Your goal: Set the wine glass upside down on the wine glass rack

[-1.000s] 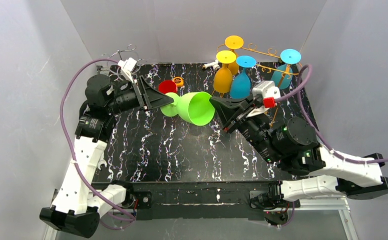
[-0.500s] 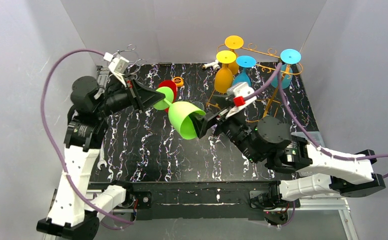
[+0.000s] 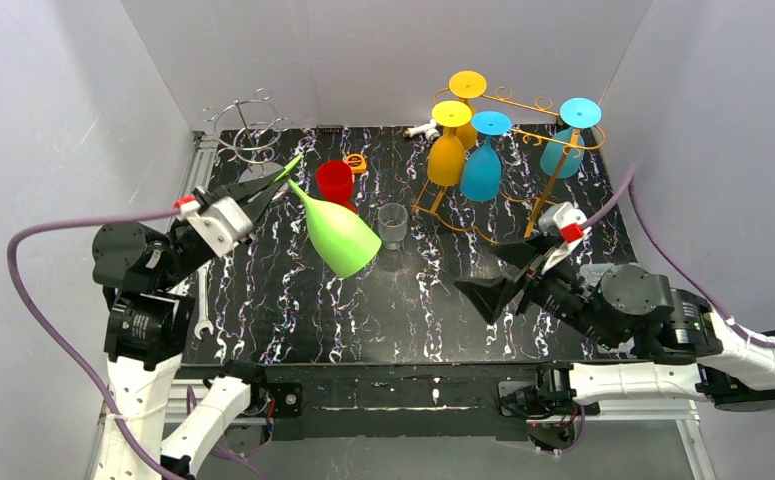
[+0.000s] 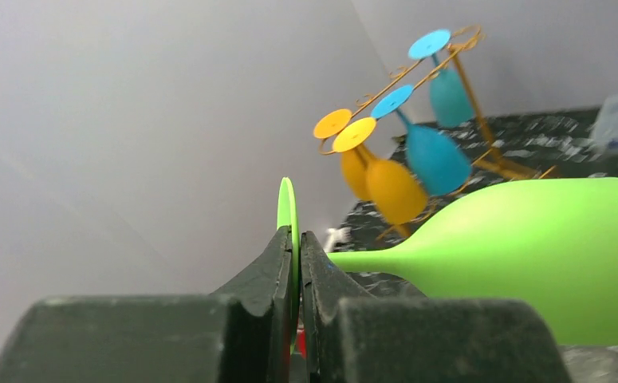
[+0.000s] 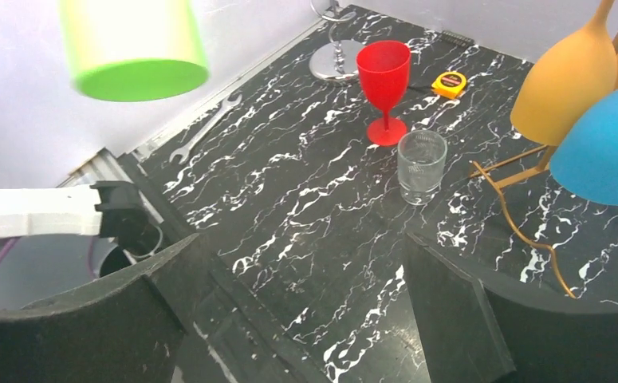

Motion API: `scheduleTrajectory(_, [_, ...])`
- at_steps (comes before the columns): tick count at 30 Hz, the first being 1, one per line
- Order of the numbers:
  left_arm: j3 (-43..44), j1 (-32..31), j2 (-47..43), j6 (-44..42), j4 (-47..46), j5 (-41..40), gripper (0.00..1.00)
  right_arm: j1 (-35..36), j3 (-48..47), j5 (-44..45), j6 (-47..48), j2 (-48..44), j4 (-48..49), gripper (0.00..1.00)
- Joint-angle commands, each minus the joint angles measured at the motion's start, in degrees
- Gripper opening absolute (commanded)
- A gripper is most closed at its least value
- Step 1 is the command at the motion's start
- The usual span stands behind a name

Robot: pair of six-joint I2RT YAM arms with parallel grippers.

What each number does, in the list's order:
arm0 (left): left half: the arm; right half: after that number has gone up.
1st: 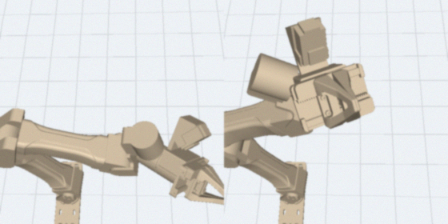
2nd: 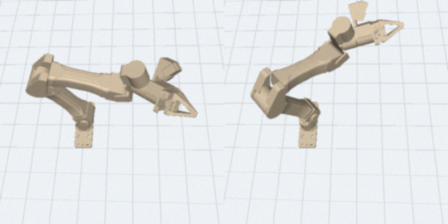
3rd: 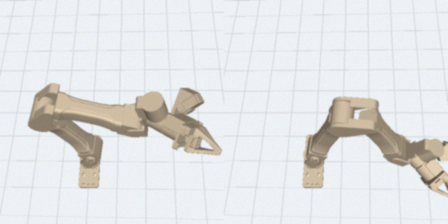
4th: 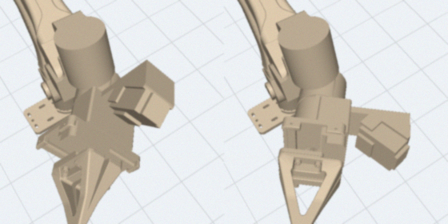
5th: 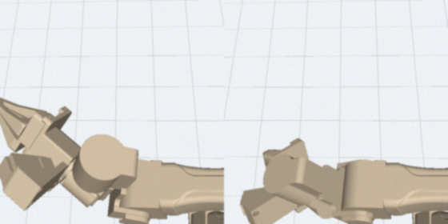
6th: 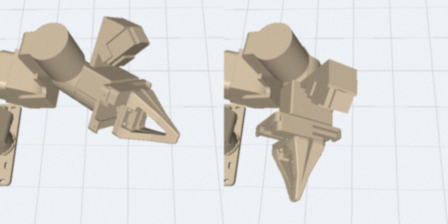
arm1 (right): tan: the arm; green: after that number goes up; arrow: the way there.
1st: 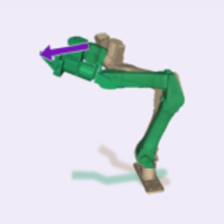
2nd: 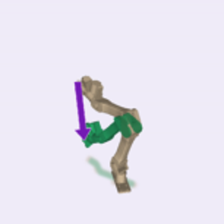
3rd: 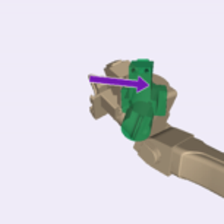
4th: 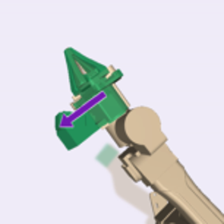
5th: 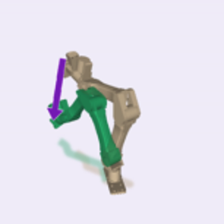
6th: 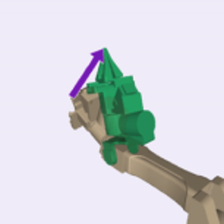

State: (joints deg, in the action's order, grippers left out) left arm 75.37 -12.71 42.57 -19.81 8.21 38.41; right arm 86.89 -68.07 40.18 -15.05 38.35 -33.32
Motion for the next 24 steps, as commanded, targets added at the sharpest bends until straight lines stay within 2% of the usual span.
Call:
scheduleTrajectory(1, [-3.62, 0.25, -0.93, -20.22, -4.39, 5.90, 0.00, 0.03, -5.00, -4.00, -1.06, 3.29, -2.01, 0.98])
scheduleTrajectory(4, [-6.99, 0.23, -2.91, -27.36, -5.15, 11.50, 0.00, 0.03, -12.58, -2.27, 2.59, 13.18, -3.24, 0.98])
scheduleTrajectory(7, [-7.78, 0.25, -4.00, -28.41, -5.17, 12.68, 0.00, 0.03, -20.02, 1.30, 6.27, 21.71, -4.12, 0.98])
scheduleTrajectory(12, [-9.39, 0.23, -6.04, -29.41, -3.57, 12.60, 0.00, -0.18, -21.02, 3.85, 9.31, 23.69, -0.09, 0.98])
scheduleTrajectory(16, [-14.02, 0.26, -9.11, -33.97, -5.04, 15.78, 0.00, -0.41, -18.42, -3.11, 9.95, 21.16, 5.58, 0.98])
scheduleTrajectory(20, [-18.19, 0.23, -11.22, -40.13, -7.84, 17.58, 0.00, -2.54, -20.80, -8.85, 9.48, 26.33, 2.60, 0.98])
scheduleTrajectory(22, [-18.67, 0.23, -11.90, -41.14, -9.86, 16.06, 0.00, -9.84, -22.12, -18.05, 5.87, 30.14, -0.90, 0.98])
scheduleTrajectory(24, [-18.05, 0.21, -12.30, -40.27, -9.20, 14.39, 0.00, -18.94, -19.71, -26.67, 3.96, 30.44, 1.46, 0.98])
